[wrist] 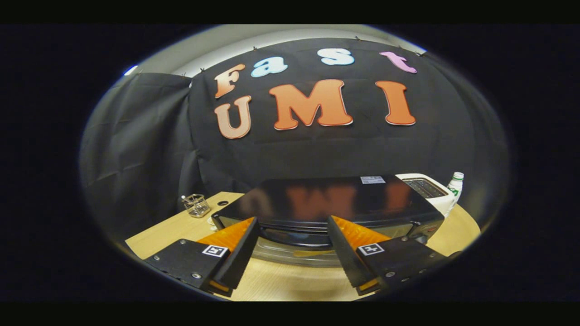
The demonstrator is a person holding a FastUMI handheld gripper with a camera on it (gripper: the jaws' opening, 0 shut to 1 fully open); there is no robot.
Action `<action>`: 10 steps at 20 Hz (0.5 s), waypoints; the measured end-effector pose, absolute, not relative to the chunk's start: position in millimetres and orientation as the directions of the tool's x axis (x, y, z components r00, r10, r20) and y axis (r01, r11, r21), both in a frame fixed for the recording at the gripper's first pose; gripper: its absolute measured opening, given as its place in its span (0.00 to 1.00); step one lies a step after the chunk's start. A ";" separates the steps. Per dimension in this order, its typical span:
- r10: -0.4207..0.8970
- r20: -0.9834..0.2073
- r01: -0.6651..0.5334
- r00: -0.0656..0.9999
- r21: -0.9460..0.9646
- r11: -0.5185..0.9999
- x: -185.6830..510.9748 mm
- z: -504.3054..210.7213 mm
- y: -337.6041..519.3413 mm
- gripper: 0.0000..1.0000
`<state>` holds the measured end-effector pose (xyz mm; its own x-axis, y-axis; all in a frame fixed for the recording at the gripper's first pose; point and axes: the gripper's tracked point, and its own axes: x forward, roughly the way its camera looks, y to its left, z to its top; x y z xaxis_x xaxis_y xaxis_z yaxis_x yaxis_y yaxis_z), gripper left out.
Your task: Open the toaster oven, put the food inside, and close the toaster oven door.
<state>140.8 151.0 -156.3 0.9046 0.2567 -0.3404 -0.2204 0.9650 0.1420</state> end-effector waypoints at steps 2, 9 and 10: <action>0.247 -0.334 -0.217 0.910 0.125 0.968 139.3 -155.5 146.4 0.89; 0.277 -0.285 -0.244 0.918 0.145 0.959 106.7 -134.6 136.9 0.89; 0.270 -0.271 -0.241 0.924 0.134 0.961 103.5 -129.4 134.1 0.89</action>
